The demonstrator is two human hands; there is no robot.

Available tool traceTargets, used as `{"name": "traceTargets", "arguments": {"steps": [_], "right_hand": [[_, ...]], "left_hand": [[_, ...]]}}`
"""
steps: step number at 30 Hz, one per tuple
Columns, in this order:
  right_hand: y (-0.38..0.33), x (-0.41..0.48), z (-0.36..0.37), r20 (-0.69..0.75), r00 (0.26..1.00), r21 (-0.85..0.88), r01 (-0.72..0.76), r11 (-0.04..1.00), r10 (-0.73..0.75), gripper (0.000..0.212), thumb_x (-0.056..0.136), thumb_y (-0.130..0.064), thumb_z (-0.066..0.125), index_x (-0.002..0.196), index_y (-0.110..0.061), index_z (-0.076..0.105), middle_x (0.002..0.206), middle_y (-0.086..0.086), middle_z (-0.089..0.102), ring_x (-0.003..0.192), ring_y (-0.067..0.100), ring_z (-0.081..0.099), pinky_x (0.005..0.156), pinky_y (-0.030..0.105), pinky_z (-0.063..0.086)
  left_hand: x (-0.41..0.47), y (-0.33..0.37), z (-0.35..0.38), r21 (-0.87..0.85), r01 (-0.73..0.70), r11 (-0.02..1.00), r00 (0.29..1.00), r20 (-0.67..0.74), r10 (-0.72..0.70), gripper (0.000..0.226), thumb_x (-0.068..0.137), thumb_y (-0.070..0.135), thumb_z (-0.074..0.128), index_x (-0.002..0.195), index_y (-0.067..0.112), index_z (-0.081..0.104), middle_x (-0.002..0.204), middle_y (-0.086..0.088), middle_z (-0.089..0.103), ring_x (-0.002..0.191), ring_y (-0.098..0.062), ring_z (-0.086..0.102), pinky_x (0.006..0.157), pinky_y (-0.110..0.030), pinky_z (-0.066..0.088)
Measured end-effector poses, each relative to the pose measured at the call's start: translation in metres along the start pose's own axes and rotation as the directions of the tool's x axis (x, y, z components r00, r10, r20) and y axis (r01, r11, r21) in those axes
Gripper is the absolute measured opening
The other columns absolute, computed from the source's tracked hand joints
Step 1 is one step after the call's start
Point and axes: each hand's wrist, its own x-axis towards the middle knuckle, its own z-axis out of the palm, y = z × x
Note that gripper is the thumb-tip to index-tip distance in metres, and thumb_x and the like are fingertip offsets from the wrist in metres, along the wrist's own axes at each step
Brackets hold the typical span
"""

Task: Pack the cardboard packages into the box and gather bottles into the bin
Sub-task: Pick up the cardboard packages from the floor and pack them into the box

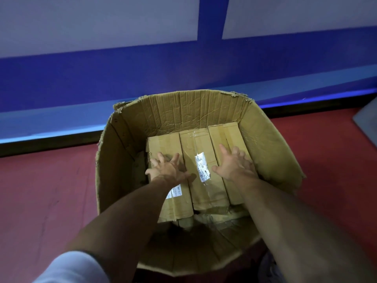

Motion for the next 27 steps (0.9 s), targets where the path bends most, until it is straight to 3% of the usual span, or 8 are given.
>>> {"name": "traceTargets", "arguments": {"steps": [4,7,14,20,27], "right_hand": [[-0.004,-0.016,-0.025,-0.063,0.997,0.01,0.055,0.998,-0.054,0.078,0.089,-0.06,0.057,0.153,-0.036,0.02,0.154,0.016,0.025,0.137,0.037,0.03,0.106,0.059,0.034],[-0.006,-0.026,-0.043,-0.115,0.987,0.007,0.116,0.993,-0.114,0.074,0.09,-0.06,0.056,0.152,-0.036,0.024,0.156,0.015,0.022,0.138,0.037,0.028,0.106,0.057,0.034],[-0.005,-0.053,-0.117,-0.115,0.967,-0.043,0.224,0.974,-0.228,0.066,0.096,-0.056,0.053,0.152,-0.04,0.022,0.153,0.012,0.023,0.137,0.036,0.028,0.105,0.058,0.033],[0.014,-0.125,-0.262,-0.116,0.967,0.001,0.229,0.973,-0.227,0.069,0.093,-0.06,0.055,0.152,-0.039,0.025,0.159,0.013,0.016,0.142,0.04,0.021,0.108,0.061,0.031],[0.057,-0.251,-0.46,-0.193,0.976,0.056,0.111,0.992,-0.098,0.066,0.089,-0.055,0.06,0.146,-0.035,0.034,0.151,0.013,0.023,0.136,0.038,0.026,0.103,0.056,0.035]], "left_hand": [[-0.019,0.001,-0.018,0.033,-0.069,0.997,0.98,-0.186,0.074,0.08,0.087,0.075,0.043,0.155,0.042,0.017,0.163,-0.017,0.006,0.145,-0.042,0.013,0.105,-0.062,0.036],[-0.033,0.003,-0.034,0.039,-0.115,0.993,0.948,-0.293,0.121,0.08,0.089,0.073,0.042,0.157,0.04,0.016,0.164,-0.016,0.002,0.148,-0.041,0.008,0.107,-0.064,0.032],[-0.08,0.024,-0.095,-0.006,-0.073,0.997,0.927,-0.369,0.065,0.075,0.091,0.071,0.041,0.155,0.042,0.015,0.165,-0.013,-0.004,0.15,-0.043,0.0,0.109,-0.067,0.028],[-0.18,0.061,-0.215,-0.01,-0.08,0.997,0.925,-0.374,0.07,0.074,0.092,0.069,0.041,0.156,0.044,0.015,0.166,-0.013,-0.002,0.15,-0.042,0.002,0.108,-0.066,0.031],[-0.328,0.125,-0.392,0.026,-0.221,0.975,0.892,-0.398,0.213,0.073,0.093,0.067,0.042,0.156,0.041,0.016,0.166,-0.011,0.0,0.15,-0.04,0.003,0.109,-0.066,0.028]]}}
